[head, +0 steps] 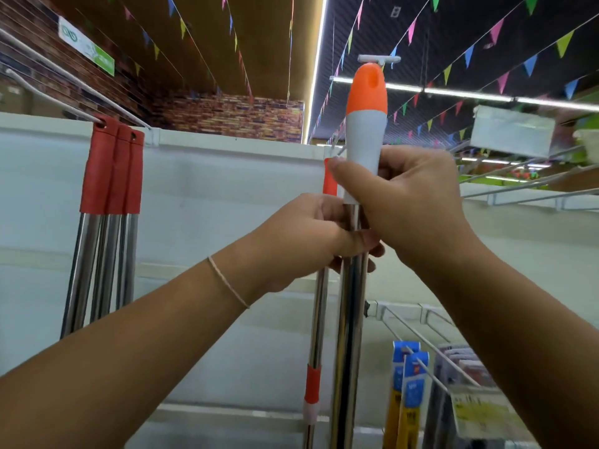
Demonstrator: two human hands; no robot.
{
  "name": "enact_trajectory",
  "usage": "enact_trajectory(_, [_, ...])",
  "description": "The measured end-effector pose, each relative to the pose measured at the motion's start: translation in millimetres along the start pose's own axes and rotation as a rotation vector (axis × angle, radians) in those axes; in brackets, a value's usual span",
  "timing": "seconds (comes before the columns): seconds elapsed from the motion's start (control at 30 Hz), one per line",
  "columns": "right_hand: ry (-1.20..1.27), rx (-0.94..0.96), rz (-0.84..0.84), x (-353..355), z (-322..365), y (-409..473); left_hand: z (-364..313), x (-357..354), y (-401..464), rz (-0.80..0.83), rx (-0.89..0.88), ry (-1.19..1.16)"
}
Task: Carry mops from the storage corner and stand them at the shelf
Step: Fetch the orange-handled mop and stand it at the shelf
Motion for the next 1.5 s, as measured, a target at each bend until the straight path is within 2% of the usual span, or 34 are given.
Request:
enact_trajectory(0.43, [-0.096, -0.130, 0.069, -6, -29, -9, 23, -9, 8, 0.036, 0.128, 0.016])
enact_trajectory(0.77, [-0.120, -0.108, 0.076, -9, -31, -7, 25, -5, 11, 0.072, 0.151, 0.023])
enact_trajectory(1.13, [-0.067, -0.218, 0.149, -7, -30, 3, 24, -6, 19, -0.072, 0.129, 0.102])
enact_trajectory(1.5, [-0.203, -0.124, 0.088, -9, -26, -2, 28, -3, 19, 0.028, 0.150, 0.035])
Point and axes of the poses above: each hand's wrist, its own y-axis towards the middle knuckle, its own x-axis out of the back of the hand, z = x × y, the point moved 4 cm from there along y, towards the middle knuckle
